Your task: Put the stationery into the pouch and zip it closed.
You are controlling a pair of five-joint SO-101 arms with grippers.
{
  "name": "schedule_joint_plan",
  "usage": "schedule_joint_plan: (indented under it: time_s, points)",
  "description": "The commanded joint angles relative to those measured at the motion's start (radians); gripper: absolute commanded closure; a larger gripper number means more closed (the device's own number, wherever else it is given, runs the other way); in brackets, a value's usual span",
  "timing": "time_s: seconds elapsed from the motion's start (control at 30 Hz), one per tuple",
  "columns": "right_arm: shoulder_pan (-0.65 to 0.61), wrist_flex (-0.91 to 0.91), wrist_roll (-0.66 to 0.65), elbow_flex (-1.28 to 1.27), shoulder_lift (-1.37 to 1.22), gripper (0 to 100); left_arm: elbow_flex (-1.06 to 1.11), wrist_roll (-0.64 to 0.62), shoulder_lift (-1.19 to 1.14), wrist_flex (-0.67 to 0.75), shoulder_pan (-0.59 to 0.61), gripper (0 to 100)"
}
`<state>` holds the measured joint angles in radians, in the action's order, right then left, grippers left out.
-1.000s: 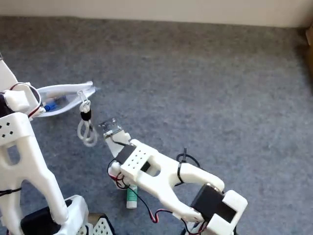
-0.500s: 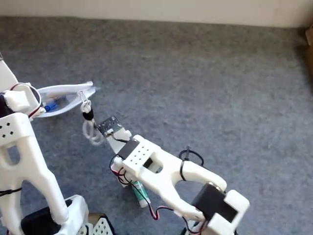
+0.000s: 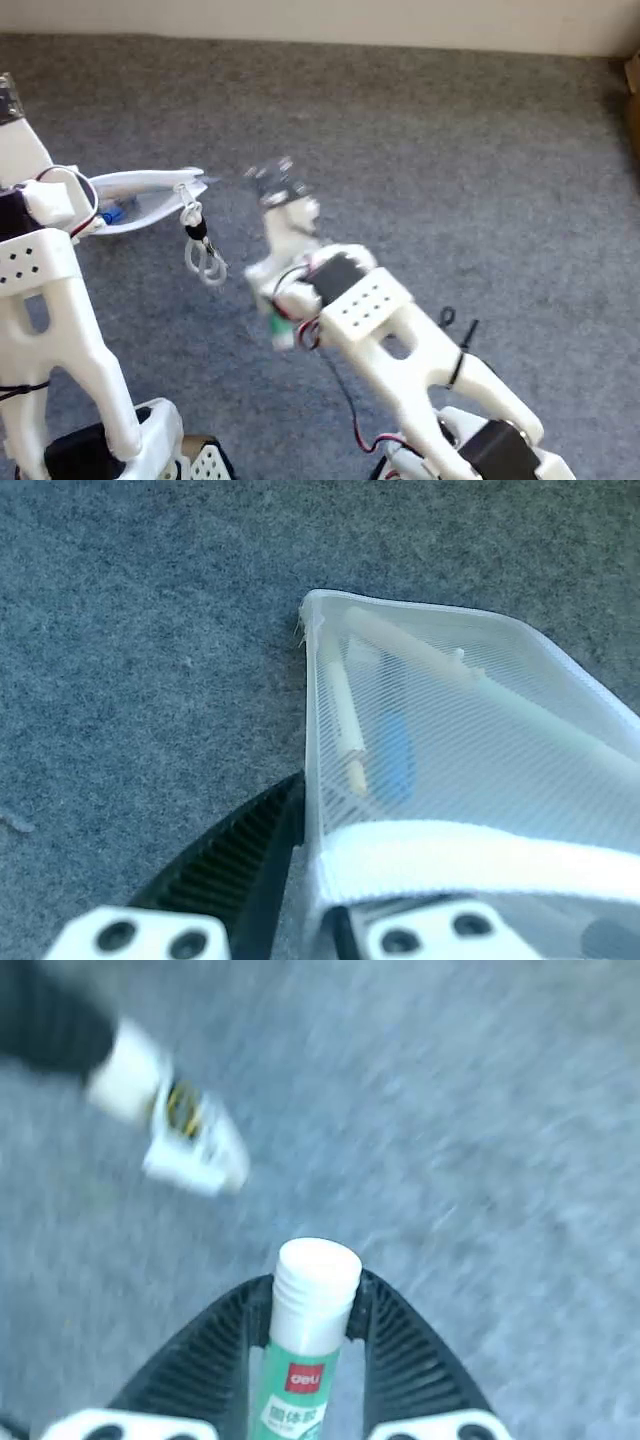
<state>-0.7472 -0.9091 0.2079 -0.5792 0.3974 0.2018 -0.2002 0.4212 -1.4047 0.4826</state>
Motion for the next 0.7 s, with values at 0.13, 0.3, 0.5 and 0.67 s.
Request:
schedule_joint_plan:
  time_s: [0.13,0.3,0.5,0.67]
  points:
    - [0.162,0.312,-0.005,-0.058,0.064,99.3,-0.018,-0.014,0.124,-0.015,-0.176,99]
    - [0.222,0.495,-0.005,-0.128,0.064,99.3,-0.007,-0.014,0.214,-0.034,-0.259,99]
    - [0.271,0.547,-0.005,-0.136,0.097,99.3,0.048,-0.012,0.216,-0.035,-0.272,99]
    - [0.274,0.547,-0.005,-0.222,0.303,99.3,0.070,-0.011,0.216,-0.035,-0.272,99]
